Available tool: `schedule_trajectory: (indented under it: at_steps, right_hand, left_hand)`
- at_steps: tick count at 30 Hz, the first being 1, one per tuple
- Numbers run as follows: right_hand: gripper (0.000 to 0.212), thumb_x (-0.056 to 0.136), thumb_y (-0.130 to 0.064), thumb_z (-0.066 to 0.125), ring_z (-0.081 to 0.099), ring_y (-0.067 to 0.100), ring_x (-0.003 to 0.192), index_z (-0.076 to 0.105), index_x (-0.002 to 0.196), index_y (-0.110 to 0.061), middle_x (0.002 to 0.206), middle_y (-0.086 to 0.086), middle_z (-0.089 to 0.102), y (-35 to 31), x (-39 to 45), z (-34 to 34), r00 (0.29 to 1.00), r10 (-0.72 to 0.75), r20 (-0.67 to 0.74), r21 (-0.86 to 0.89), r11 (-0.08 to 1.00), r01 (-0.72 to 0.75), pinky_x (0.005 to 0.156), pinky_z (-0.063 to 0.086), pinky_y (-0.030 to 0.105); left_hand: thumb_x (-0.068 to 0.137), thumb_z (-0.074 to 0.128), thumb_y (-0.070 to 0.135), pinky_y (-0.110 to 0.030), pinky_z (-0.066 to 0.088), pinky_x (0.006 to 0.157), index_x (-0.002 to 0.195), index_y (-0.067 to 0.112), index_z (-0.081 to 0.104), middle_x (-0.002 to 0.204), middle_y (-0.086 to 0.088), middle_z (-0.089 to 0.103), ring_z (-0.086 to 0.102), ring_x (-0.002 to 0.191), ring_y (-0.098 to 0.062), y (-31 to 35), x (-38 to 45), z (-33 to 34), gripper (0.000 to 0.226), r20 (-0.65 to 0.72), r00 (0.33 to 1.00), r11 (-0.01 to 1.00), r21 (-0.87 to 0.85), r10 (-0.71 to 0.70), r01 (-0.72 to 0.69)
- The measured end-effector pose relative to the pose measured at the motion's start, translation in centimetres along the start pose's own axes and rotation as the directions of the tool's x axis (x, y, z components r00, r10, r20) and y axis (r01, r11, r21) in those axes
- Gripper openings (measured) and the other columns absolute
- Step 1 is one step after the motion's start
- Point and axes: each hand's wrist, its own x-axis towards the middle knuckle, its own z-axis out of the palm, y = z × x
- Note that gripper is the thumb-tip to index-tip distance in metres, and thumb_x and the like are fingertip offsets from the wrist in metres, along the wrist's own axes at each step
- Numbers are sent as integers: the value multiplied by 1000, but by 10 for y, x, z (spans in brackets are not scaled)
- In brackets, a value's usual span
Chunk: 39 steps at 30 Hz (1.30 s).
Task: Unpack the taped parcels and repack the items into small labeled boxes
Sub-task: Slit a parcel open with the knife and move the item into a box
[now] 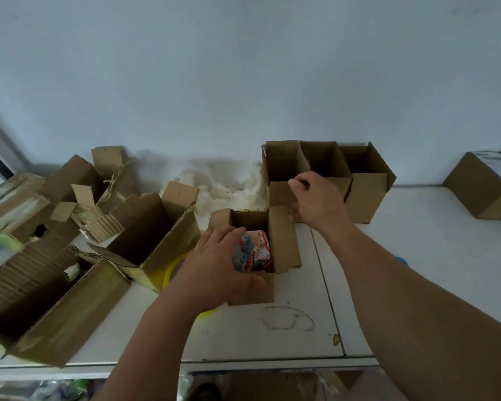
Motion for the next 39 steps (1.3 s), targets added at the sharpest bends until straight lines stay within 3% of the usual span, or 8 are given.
schedule_trajectory:
  at_steps: [3,6,12,17,22,25,30,39]
  right_hand:
    - [28,101,-41,44,65,11,87,57,119,-24,98,-7,63,-5,-7,-13,998,-39,-44,70,997,42,84,56,38]
    - [26,101,-41,46,63,8,84,58,118,-25,92,-13,61,-9,-22,-27,992,-80,-101,100,991,90,82,57,36]
    - [23,100,-39,49,56,-11,80,58,118,-27,88,-26,55,-20,-74,-64,967,-114,-229,160,975,153,66,43,2]
    - [27,98,-42,47,58,2,76,59,118,-28,84,-26,54,-15,-122,-88,949,-58,-310,149,983,109,71,50,18]
    - [24,96,-43,46,56,-1,80,56,115,-34,88,-32,50,7,-167,-87,958,13,-286,152,988,32,87,51,24]
    - [27,97,-42,47,55,3,91,57,119,-32,99,-23,55,19,-181,-87,962,65,-266,148,989,-26,92,49,23]
    - [31,98,-43,46,57,3,84,57,122,-29,100,-17,59,37,-197,-86,969,126,-212,103,989,-106,80,41,9]
    - [32,99,-46,43,53,-3,80,57,122,-29,94,-18,56,47,-213,-68,984,174,-26,-46,984,-175,64,37,4]
  left_hand:
    - [74,74,59,-43,15,120,154,38,13,160,15,7,2,148,-17,1,-1,4,103,17,999,998,49,-27,26]
    - [74,73,61,-45,13,120,154,38,15,161,12,10,3,149,-18,3,-2,3,101,-44,999,999,40,-23,25]
    - [73,73,63,-44,16,120,154,34,21,160,10,19,9,148,-16,11,-10,2,100,-92,995,998,49,46,-41]
    - [75,69,66,-43,12,120,155,34,13,162,9,12,3,149,-18,13,-18,6,103,1,999,976,214,53,-52]
    - [75,73,58,-43,20,118,155,31,15,162,7,11,7,149,-21,18,-21,16,103,-23,1000,976,216,14,-9]
    - [77,73,54,-40,27,114,153,27,24,160,5,17,15,146,-22,23,-22,22,95,-66,998,977,211,15,-1]
    - [77,75,49,-39,28,112,150,22,31,156,2,25,22,142,-24,27,-26,27,89,-105,994,983,184,10,9]
    - [78,69,49,-43,35,111,151,20,22,154,-2,27,25,141,-27,35,-37,46,91,-177,984,974,225,34,7]
